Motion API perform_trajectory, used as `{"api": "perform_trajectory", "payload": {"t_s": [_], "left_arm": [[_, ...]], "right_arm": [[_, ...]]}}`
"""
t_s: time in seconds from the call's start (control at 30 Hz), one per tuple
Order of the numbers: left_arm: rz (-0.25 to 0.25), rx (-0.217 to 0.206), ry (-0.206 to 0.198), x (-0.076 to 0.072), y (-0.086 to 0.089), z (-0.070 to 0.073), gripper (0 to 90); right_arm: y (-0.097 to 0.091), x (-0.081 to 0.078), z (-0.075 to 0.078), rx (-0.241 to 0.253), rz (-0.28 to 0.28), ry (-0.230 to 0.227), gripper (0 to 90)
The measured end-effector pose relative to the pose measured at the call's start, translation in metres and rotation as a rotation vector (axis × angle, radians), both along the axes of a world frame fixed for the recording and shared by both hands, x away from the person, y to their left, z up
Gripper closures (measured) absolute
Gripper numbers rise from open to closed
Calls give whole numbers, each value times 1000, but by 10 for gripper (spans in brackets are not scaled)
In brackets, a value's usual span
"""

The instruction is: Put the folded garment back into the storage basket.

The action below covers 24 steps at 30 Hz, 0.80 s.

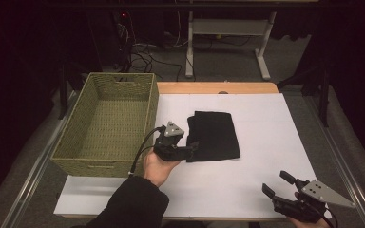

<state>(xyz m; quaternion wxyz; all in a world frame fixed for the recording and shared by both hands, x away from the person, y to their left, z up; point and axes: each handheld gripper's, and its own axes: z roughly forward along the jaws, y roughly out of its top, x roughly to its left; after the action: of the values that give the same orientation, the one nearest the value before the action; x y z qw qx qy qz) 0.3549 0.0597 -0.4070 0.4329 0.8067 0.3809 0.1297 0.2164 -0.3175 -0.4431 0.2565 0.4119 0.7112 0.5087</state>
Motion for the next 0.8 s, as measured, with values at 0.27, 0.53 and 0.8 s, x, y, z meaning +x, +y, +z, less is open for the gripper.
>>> {"api": "perform_trajectory", "payload": {"t_s": [0.27,0.53,0.8], "left_arm": [[23,49,66,13,-8,3,279],[37,91,116,29,-21,9,251],[57,119,168,51,-34,12,223]], "right_arm": [[0,0,0,1,3,1,212],[0,0,0,1,6,0,212],[1,0,0,-2,11,0,212]]}}
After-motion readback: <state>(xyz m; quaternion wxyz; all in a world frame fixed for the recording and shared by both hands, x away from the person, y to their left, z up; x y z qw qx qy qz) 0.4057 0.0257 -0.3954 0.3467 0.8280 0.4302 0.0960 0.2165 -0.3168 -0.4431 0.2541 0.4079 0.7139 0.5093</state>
